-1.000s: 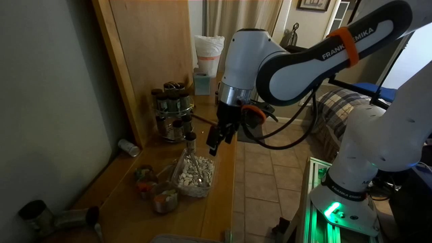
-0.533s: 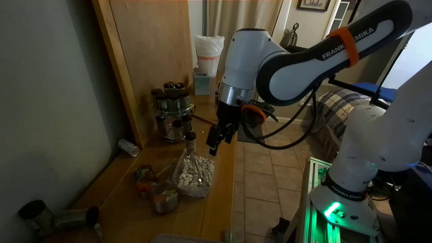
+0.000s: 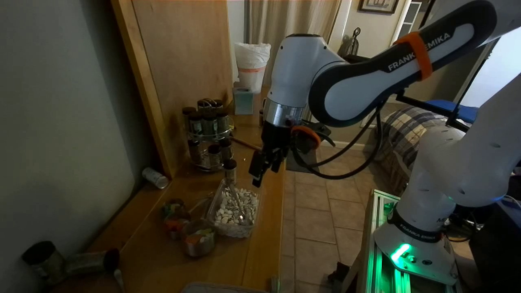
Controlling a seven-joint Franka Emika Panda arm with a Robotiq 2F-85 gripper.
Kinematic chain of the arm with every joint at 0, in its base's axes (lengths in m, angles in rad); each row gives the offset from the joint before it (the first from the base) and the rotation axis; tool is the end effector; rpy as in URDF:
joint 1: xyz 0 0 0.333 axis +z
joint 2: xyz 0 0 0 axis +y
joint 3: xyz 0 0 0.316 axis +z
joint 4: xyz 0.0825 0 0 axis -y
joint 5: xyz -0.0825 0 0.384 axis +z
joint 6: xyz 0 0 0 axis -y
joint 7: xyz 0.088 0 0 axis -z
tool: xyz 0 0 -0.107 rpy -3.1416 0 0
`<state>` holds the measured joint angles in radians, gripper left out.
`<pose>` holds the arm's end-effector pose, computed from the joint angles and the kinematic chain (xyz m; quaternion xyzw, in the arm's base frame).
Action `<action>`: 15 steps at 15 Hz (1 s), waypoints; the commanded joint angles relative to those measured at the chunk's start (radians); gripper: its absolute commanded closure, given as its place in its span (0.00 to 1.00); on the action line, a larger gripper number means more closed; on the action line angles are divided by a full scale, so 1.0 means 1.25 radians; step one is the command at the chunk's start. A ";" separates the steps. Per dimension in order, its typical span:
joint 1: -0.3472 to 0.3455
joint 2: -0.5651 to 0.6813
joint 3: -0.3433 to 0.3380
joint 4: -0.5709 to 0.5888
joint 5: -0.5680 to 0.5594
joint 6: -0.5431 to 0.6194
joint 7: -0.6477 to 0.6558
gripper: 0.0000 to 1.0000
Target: Turn the seasoning rack to the left
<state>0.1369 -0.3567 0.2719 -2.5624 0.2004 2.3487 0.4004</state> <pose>0.3924 0.1721 0.3977 -0.9951 0.0662 -0.0516 0.0530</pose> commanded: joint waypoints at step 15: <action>-0.109 -0.168 -0.084 -0.022 -0.059 -0.033 0.025 0.00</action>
<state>0.0218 -0.5013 0.1828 -2.5635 0.1545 2.3318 0.4106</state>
